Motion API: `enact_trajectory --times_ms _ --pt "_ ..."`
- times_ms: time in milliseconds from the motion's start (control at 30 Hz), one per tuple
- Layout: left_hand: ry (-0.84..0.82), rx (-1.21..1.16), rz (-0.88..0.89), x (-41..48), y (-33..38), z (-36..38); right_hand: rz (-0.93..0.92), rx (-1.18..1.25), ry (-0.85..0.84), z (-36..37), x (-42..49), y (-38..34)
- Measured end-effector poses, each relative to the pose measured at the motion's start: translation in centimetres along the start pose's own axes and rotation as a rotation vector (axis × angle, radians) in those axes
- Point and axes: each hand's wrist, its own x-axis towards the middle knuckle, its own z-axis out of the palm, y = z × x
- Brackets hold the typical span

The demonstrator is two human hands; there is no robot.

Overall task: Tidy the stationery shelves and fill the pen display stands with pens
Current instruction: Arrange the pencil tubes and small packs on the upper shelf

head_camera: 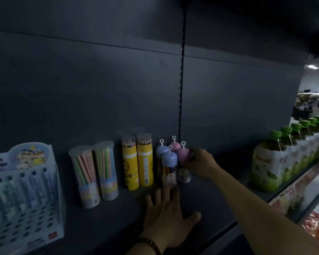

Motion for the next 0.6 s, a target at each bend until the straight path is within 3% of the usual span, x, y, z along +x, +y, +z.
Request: enact_trajectory --times_ms 467,600 --pt "0.097 -0.078 -0.022 0.1 -0.5 0.8 0.075 0.018 -0.036 0.8 -2.0 -1.3" --pt "0.187 -0.246 -0.003 -0.3 -0.8 0.4 0.094 -0.056 -0.021 -0.4 -3.4 -2.6"
